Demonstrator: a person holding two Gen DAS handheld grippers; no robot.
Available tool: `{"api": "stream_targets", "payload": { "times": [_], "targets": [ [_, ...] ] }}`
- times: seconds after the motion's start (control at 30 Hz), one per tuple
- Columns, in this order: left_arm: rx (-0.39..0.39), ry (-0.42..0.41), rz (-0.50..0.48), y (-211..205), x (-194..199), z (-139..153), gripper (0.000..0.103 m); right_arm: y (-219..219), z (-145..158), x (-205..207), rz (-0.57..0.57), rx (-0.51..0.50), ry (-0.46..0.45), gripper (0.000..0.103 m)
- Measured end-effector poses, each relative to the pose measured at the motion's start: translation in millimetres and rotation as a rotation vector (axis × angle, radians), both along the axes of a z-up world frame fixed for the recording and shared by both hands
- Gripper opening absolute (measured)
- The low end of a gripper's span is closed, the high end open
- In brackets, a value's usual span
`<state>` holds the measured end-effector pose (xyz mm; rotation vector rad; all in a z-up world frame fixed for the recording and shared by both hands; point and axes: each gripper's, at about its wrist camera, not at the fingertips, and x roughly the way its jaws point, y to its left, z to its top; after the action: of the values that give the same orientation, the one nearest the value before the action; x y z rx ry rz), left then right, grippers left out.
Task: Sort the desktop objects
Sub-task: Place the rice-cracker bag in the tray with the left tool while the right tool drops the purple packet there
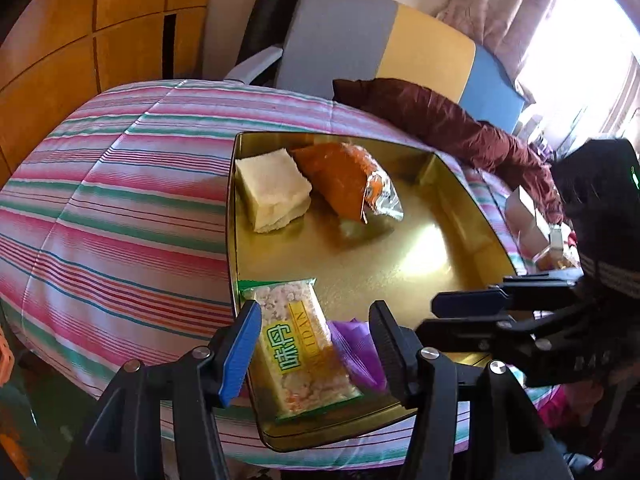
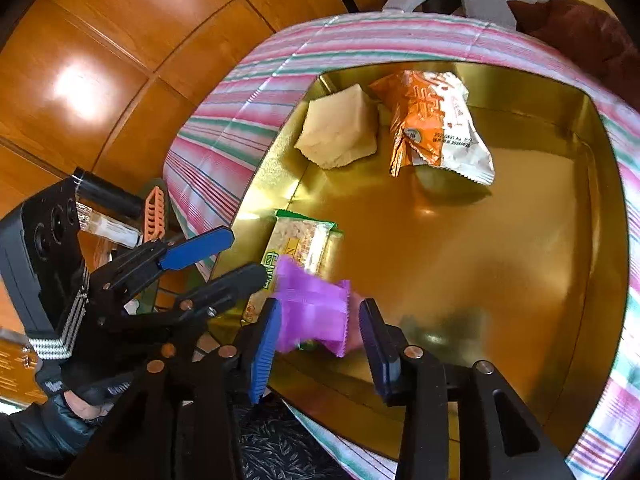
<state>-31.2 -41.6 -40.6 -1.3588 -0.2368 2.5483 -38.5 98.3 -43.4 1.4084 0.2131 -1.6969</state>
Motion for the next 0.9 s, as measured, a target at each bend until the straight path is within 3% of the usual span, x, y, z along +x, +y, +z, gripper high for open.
{"api": "stream_targets", "payload": {
  "times": [0.1,0.4,0.9],
  "targets": [
    [0.022,0.003,0.004,1.4,0.3,2.9,0.057,11.6,9.6,5.4,-0.007,-0.009,0.052,0.054],
    [0.064,-0.007,-0.045,23.7,3.8,9.1,0.057,57.6,38.2,16.7,-0.083,0.035,0.281,0.058],
    [0.090,-0.020,-0.232,90.6,6.1,20.2,0.057,197.4,58.6,-16.2,-0.338,0.109,0.321,0.061]
  ]
}}
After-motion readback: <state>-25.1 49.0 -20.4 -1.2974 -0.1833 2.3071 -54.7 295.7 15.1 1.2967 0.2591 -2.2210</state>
